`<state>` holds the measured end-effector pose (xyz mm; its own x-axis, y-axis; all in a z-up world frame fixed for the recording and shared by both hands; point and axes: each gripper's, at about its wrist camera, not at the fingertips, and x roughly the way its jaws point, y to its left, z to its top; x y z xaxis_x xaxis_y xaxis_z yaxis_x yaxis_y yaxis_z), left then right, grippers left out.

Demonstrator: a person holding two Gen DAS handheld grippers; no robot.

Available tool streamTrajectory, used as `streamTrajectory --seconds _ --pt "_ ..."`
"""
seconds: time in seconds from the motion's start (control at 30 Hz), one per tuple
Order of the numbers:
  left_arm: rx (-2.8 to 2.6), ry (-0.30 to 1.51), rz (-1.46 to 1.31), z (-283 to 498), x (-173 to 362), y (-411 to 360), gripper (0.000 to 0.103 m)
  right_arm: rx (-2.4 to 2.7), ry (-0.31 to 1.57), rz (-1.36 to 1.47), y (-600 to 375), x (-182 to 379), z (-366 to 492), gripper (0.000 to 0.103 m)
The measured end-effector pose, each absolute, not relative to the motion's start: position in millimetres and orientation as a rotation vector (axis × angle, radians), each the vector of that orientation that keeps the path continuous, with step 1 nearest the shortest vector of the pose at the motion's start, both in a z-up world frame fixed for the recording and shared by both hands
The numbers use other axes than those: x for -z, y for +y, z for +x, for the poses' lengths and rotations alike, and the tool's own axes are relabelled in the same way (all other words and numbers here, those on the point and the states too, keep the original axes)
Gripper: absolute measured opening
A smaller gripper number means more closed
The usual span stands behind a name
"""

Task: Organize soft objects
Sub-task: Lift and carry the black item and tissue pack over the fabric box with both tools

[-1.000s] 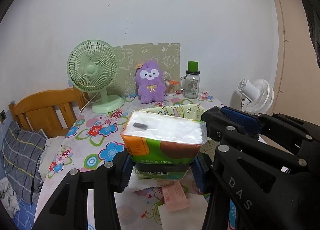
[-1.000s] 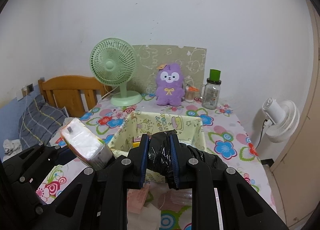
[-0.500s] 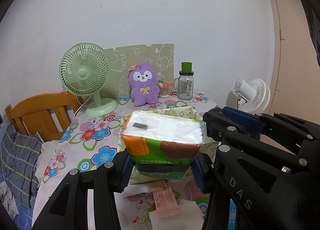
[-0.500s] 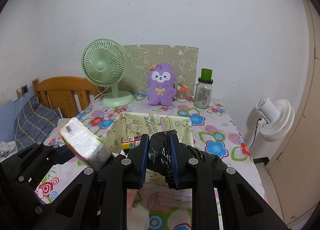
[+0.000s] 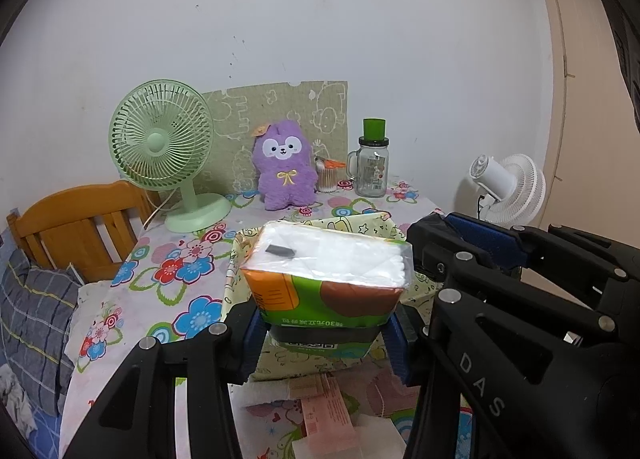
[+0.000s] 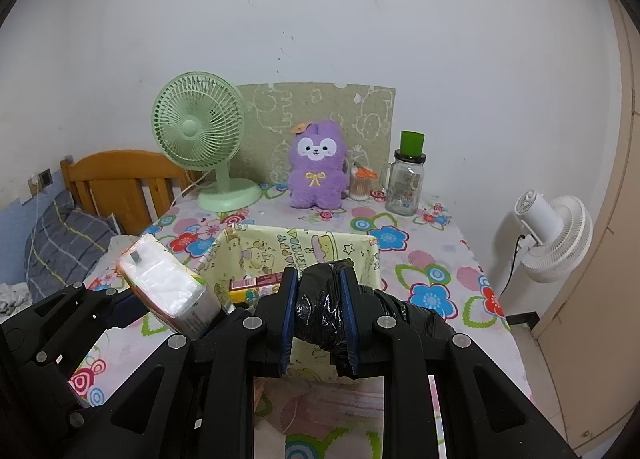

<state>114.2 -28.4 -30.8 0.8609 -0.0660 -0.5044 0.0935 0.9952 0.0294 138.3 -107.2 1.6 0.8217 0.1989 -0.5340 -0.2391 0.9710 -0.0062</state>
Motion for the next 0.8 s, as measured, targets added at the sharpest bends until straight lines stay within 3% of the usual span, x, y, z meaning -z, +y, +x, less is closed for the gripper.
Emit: streamTrajectory --seconds 0.8 --pt "0.104 0.569 0.025 169 46 -20 0.052 -0.26 0.603 -0.075 -102 17 192 0.024"
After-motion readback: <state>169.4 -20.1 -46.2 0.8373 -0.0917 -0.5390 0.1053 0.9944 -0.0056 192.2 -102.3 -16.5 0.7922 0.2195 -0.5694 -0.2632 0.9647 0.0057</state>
